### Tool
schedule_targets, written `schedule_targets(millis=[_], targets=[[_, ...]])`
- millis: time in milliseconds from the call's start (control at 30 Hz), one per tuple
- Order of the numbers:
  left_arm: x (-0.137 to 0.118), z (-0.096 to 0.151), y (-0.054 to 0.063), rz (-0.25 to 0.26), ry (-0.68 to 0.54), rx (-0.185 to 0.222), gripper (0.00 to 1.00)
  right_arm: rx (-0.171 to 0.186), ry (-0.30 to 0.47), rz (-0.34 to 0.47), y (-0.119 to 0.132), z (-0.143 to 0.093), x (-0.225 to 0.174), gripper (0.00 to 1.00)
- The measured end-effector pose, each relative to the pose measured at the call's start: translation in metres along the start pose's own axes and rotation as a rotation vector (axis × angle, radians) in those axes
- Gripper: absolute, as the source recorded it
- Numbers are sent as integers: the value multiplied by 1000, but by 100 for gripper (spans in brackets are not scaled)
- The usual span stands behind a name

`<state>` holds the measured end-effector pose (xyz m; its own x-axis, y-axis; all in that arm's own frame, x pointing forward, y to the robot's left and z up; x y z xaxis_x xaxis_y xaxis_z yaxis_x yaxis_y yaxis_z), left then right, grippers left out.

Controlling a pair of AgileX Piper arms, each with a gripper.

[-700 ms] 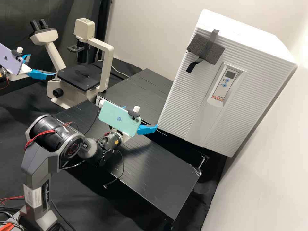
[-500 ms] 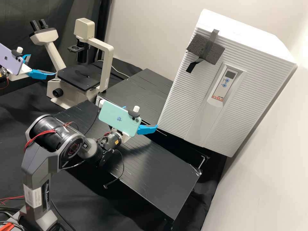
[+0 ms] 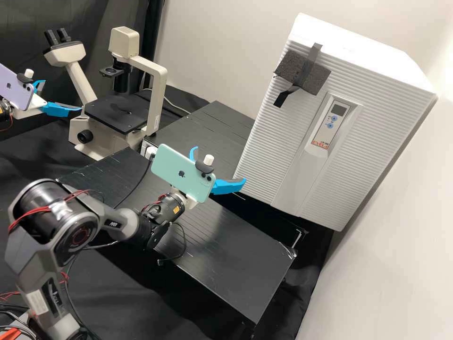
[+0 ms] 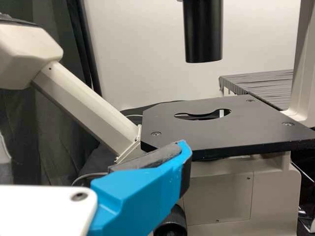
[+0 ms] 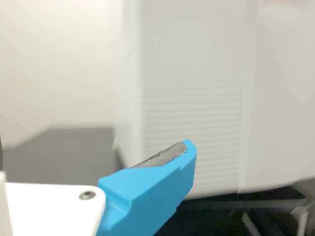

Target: Open the incubator door.

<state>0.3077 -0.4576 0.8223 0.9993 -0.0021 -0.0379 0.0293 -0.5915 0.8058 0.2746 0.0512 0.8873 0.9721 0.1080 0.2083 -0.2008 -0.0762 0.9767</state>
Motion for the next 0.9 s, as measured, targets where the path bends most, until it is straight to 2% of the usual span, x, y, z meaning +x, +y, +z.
schedule_targets(millis=[100,367,600,833,900], targets=[[0,0,0,0,0,0,100,5,34,65,15,-6,-3,100],[0,0,0,0,0,0,100,-2,90,132,41,-29,18,100],[0,0,0,0,0,0,100,27,55,193,61,-51,42,100],[0,0,0,0,0,0,100,21,13,201,63,-69,62,100],[0,0,0,0,0,0,100,9,-8,200,62,-73,66,100]])
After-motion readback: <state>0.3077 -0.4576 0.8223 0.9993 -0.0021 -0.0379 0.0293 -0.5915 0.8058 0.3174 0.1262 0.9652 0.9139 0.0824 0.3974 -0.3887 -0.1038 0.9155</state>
